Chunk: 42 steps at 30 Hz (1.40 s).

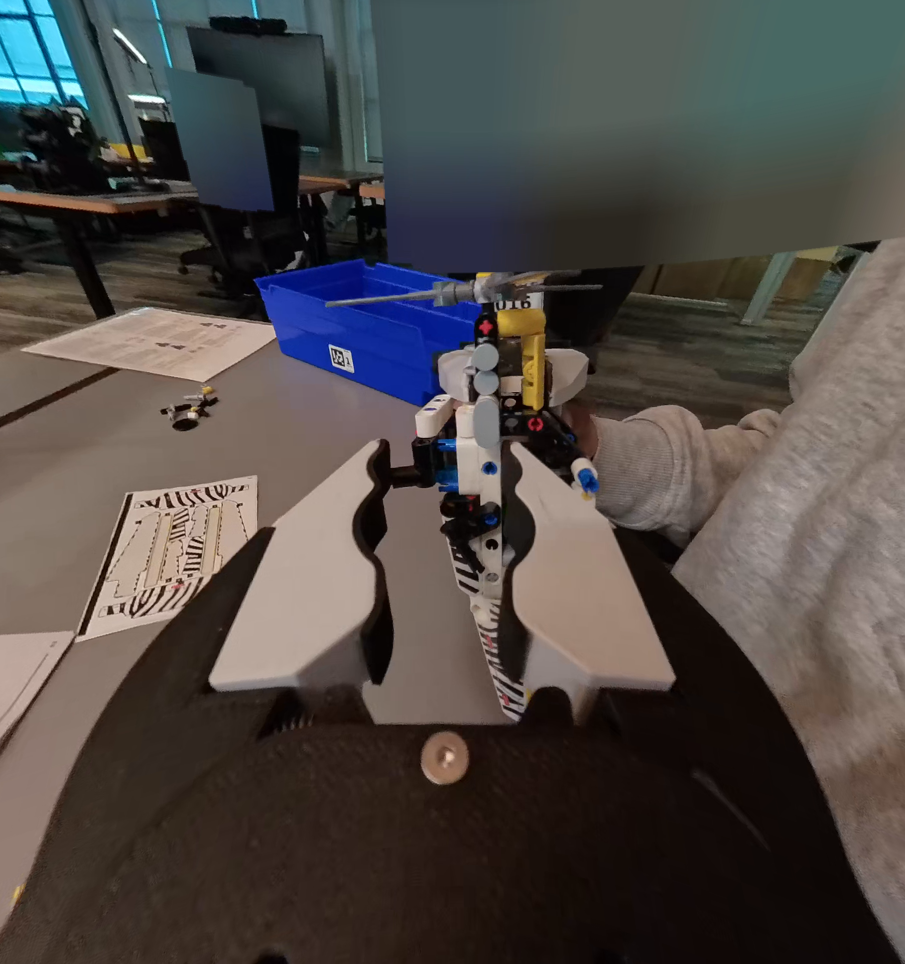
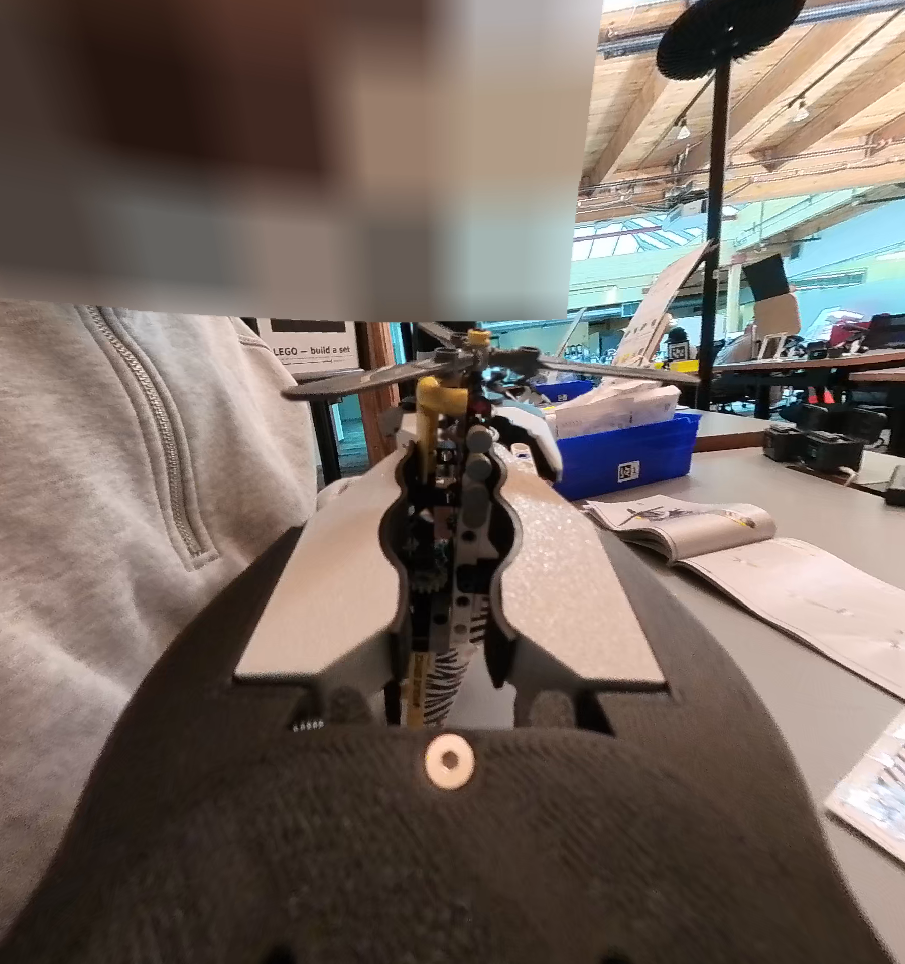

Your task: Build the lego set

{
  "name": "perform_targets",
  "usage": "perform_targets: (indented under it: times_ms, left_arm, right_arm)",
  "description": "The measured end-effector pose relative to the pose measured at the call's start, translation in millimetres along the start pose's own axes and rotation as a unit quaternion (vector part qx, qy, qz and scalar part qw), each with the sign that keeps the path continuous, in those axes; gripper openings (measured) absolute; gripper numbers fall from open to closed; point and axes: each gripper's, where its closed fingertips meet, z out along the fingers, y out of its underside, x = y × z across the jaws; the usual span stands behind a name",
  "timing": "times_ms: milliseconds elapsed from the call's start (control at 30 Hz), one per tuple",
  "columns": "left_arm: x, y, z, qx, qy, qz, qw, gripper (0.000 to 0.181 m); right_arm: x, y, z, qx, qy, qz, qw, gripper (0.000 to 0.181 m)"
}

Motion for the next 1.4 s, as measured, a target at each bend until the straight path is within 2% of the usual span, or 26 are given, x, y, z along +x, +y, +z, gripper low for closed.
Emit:
perform_targets:
  times_ms: [233,267,767,933,1167,1400]
  left_arm:
    - [1,-3,-5,0.02,-0.015,0.032,0.999,0.037]
    - [3,-4,-5,0.026,-0.009,0.034,0.999,0.03]
    - [10,-6,-11,0.067,0.023,0.019,0.997,0.029]
    - [12,2,-9,0.043,0.013,0.056,0.997,0.028]
    - [12,-5,-7,0.074,0.039,-0.025,0.996,0.024]
    - [12,-5,-9,0.083,0.04,-0.015,0.996,0.024]
  right_arm:
    - [-3,-2,5,-0.011,-0.008,-0.006,1.0,0.023]
    - [-3,-2,5,-0.013,-0.005,-0.009,1.0,0.023]
    - [-8,1,11,-0.047,-0.019,0.02,0.999,0.023]
    - [-6,6,8,-0.061,-0.016,0.071,0.996,0.023]
    - [-8,1,8,-0.051,0.0,0.003,0.999,0.023]
    - [-8,2,8,-0.056,-0.008,0.013,0.998,0.023]
